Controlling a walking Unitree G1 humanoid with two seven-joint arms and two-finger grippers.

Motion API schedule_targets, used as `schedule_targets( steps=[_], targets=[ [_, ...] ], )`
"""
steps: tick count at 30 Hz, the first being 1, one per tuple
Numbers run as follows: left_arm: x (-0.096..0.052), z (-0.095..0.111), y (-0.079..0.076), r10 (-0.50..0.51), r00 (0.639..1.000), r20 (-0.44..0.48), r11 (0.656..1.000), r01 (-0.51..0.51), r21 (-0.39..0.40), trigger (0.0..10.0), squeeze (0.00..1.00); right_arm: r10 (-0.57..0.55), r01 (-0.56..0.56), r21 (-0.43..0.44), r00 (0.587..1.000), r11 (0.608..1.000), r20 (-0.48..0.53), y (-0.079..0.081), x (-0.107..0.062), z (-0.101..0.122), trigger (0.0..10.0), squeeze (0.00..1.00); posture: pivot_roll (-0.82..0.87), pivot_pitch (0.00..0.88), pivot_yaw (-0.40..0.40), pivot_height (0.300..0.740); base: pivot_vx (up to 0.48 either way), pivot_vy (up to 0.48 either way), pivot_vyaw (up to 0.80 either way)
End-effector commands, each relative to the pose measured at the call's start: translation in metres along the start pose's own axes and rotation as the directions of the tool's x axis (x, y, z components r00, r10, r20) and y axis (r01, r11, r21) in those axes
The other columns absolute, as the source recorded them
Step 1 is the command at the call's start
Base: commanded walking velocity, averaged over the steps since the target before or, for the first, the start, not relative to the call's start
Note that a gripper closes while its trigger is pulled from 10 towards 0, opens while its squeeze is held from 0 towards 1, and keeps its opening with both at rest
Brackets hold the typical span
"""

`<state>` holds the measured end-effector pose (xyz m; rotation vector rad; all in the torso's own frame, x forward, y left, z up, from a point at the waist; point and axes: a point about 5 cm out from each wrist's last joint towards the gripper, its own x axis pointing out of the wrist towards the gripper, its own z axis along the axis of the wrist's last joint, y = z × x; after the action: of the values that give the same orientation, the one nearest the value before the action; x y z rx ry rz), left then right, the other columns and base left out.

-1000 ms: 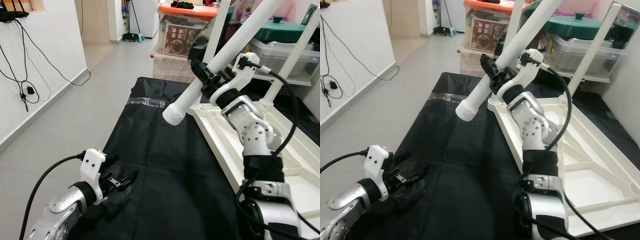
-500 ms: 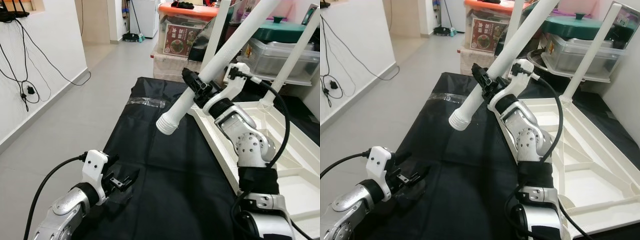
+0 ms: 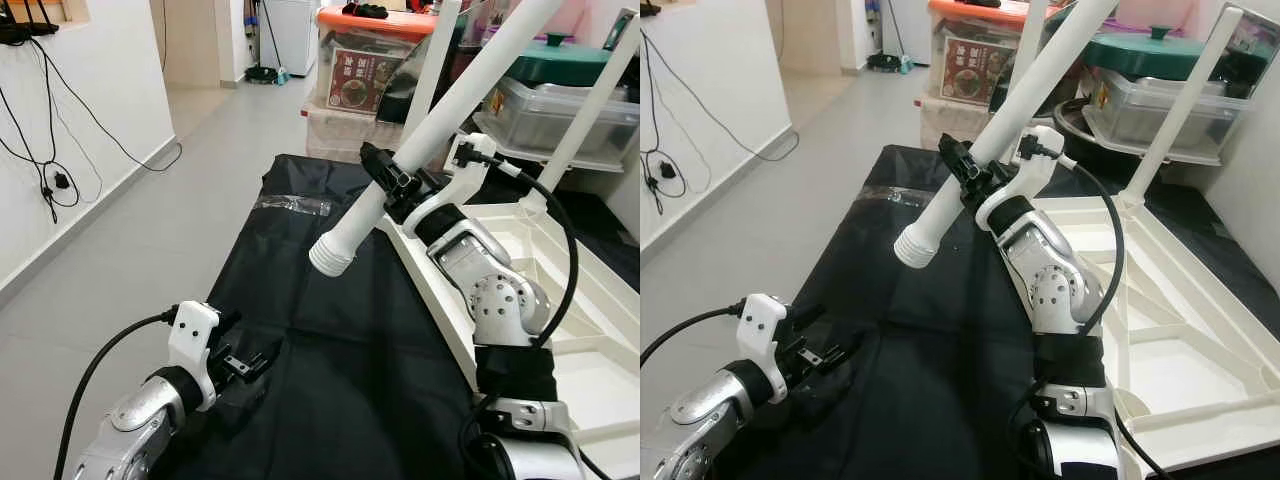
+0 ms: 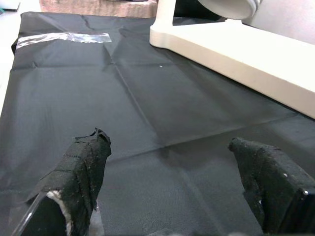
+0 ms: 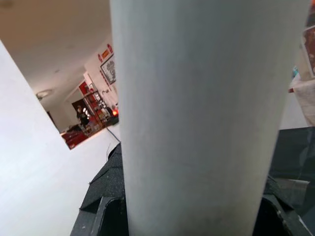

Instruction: Building children table

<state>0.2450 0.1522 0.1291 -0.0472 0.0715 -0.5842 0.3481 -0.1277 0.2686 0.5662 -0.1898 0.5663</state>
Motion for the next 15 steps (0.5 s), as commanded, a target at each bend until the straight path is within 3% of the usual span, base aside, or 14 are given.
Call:
schedule_targets(
  steps=[1, 5, 15],
  targets=[
    [0.0013, -0.0029, 0.0008, 0.011, 1.0, -0.004, 1.0, -0.011, 0.006, 10.0, 0.0, 0.003, -0.003, -0.01, 1.0, 1.0, -0.006, 0.0027, -0.0022, -0.0025, 0.0, 0.0, 0.09, 0.0, -0.082, 0.74, 0.0, 0.0, 0.0],
    [0.0034, -0.0023, 0.0001, 0.003, 1.0, -0.001, 1.0, -0.003, 0.005, 10.0, 0.0, 0.001, -0.001, -0.013, 1.0, 1.0, -0.015, 0.0045, -0.0044, -0.0074, 0.0, 0.0, 0.09, 0.0, -0.08, 0.74, 0.0, 0.0, 0.0],
    [0.0057, -0.002, -0.0033, -0.017, 1.0, -0.003, 1.0, 0.017, 0.004, 10.0, 0.0, 0.015, -0.015, -0.011, 1.0, 1.0, -0.022, 0.0078, -0.0077, -0.011, 0.0, 0.0, 0.09, 0.0, -0.078, 0.74, 0.0, -0.47, 0.0]
  ],
)
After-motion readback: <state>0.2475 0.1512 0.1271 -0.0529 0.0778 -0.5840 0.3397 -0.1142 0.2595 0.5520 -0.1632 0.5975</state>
